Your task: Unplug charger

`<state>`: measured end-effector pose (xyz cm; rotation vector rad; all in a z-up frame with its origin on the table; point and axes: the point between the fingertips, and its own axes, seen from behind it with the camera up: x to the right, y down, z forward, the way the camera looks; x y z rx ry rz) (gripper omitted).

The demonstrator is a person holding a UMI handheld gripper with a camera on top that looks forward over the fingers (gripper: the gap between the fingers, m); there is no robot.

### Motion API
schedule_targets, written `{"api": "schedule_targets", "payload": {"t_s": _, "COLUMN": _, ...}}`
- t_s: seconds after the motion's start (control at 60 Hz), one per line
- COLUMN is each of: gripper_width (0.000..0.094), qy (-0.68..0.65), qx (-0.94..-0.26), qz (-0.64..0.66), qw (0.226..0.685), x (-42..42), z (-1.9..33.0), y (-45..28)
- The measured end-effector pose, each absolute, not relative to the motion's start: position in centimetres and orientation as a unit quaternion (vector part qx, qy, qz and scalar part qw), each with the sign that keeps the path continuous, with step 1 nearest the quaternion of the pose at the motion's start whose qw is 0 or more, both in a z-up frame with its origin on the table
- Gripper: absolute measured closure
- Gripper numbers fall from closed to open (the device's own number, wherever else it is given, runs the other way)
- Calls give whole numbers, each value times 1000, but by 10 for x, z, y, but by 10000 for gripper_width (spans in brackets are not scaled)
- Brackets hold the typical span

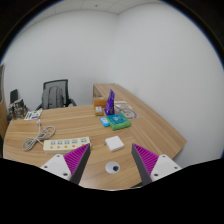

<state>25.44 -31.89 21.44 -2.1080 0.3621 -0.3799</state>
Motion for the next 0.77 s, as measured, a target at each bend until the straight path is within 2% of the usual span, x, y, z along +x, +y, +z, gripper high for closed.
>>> {"api": "schedule_targets", "payload": {"t_s": 0.167, "gripper_width": 76, "qy": 143, "qx": -864, "qz": -149, "qw": 460, "x": 191, "z": 238, "y": -389}}
{"api": "schedule_targets", "payload": {"t_s": 0.3, "gripper_width": 73, "qy": 141, "qx": -868, "qz": -148, "qw": 453, "x": 158, "z": 243, "y": -427}}
{"api": "schedule_targets", "payload": {"t_s": 0.767, "gripper_width": 78, "qy": 125, "qx": -867, "qz": -153, "qw": 457, "x": 107, "z": 262, "y": -461}}
